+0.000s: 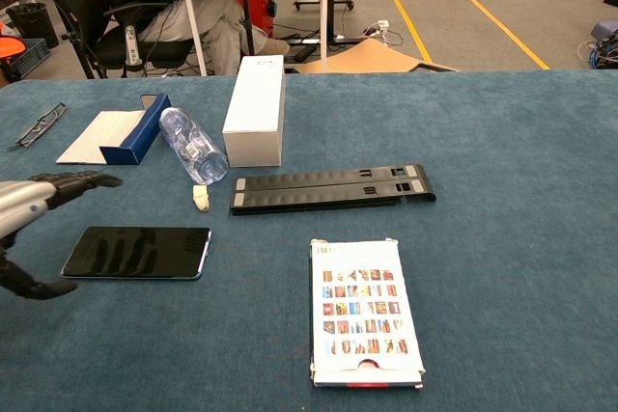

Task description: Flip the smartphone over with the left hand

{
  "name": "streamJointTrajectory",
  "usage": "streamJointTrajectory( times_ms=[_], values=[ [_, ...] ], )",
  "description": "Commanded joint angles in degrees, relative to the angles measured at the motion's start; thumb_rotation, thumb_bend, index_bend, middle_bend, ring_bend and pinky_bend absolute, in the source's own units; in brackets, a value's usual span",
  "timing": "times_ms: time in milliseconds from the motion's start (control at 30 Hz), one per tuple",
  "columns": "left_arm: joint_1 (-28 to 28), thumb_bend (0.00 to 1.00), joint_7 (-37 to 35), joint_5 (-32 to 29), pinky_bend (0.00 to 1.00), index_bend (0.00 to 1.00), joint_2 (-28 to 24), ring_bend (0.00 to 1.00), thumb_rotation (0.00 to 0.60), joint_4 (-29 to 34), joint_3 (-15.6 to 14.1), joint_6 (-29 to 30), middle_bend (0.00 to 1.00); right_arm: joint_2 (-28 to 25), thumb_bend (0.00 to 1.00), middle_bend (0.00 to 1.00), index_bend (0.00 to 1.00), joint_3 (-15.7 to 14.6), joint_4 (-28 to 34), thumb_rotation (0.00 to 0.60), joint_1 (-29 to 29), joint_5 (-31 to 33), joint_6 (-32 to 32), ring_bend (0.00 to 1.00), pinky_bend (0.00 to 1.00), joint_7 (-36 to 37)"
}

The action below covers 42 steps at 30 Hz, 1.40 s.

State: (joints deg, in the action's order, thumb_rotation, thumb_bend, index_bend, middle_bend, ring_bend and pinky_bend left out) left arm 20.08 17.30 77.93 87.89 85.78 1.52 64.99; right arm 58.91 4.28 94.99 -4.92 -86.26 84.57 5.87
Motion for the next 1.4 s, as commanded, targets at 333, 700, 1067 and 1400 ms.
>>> streamJointTrajectory(
  times_ms=[333, 700, 1067, 1400],
  values=[
    [3.9, 0.27, 5.6, -4.8, 0.00, 0.00, 5.8, 0.00, 0.600, -3.9, 2.4, -4.6, 0.00, -0.3, 0.00, 0.00, 0.00, -0.1, 0.1, 0.600, -0.1, 0.5, -0.9, 0.00, 0.00, 0.4],
    [6.2, 0.27, 8.3, -8.5, 0.00, 0.00, 9.0, 0.00, 0.600, -7.0, 3.4, -7.1, 0.00, -0.2, 0.00, 0.00, 0.00, -0.2, -0.3, 0.600, -0.4, 1.3, -2.1, 0.00, 0.00, 0.4],
    [6.7, 0.46, 8.1, -9.9, 0.02, 0.08, 8.5, 0.02, 0.600, -7.5, 1.8, -8.9, 0.00, 0.0, 0.00, 0.00, 0.00, -0.4, -0.4, 0.600, -0.7, 0.9, -2.5, 0.00, 0.00, 0.9],
    [6.1, 0.70, 7.8, -10.8, 0.10, 0.11, 1.8, 0.09, 0.600, 0.6, -1.6, -11.0, 0.05, 0.1, 0.00, 0.00, 0.00, -0.5, -0.5, 0.600, -0.7, 0.7, -2.5, 0.00, 0.00, 0.9]
  ],
)
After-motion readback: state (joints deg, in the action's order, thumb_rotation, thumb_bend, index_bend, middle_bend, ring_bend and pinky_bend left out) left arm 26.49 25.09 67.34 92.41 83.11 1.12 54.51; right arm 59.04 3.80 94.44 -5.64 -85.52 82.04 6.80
